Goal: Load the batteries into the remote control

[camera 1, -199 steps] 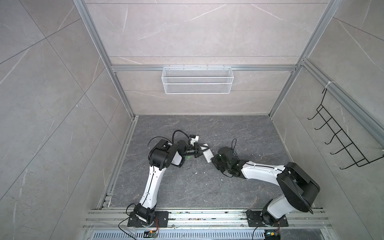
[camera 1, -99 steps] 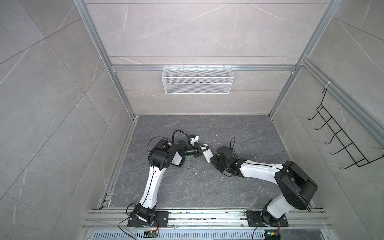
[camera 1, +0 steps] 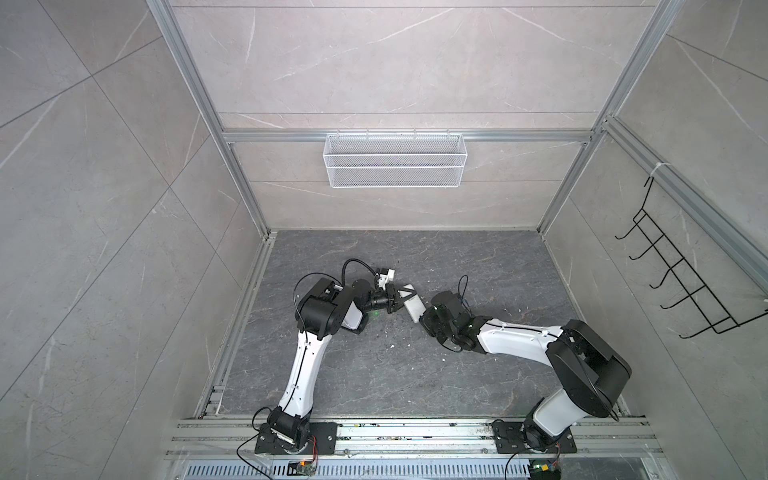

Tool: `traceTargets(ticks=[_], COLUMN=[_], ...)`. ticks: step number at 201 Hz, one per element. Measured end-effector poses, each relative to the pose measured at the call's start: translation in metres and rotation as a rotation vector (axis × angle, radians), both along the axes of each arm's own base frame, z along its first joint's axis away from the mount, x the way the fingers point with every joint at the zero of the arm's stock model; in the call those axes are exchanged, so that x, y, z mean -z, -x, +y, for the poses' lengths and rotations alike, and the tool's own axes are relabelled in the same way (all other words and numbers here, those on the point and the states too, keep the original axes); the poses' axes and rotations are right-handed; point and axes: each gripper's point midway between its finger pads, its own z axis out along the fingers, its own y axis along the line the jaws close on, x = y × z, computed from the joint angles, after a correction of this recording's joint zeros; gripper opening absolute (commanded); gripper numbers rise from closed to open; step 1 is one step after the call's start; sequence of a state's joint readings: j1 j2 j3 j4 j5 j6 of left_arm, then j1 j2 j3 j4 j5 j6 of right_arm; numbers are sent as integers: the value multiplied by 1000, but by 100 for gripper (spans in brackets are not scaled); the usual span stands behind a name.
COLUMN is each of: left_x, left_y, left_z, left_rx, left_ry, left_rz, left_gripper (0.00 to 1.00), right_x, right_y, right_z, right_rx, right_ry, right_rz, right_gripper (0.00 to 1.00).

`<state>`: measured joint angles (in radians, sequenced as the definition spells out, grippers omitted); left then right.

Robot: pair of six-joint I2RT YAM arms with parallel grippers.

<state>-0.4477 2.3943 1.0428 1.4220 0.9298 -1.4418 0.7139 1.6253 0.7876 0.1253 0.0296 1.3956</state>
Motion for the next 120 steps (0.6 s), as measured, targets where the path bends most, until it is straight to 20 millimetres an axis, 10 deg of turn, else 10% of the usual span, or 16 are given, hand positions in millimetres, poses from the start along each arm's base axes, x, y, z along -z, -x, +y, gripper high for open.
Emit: traceTargets(ticks=[56, 120], left_x=[0, 1], left_y=[0, 9], left_z=[0, -4], left_rx=[-1, 41], left_ry=[0, -1], left_rz=[0, 6], left_gripper=[0, 0], right_x=[-3, -11], right_y=[-1, -1], right_z=[-1, -8], right_rx=[6, 2], right_ry=[4, 39], right_rz=[-8, -33], right_gripper=[0, 32])
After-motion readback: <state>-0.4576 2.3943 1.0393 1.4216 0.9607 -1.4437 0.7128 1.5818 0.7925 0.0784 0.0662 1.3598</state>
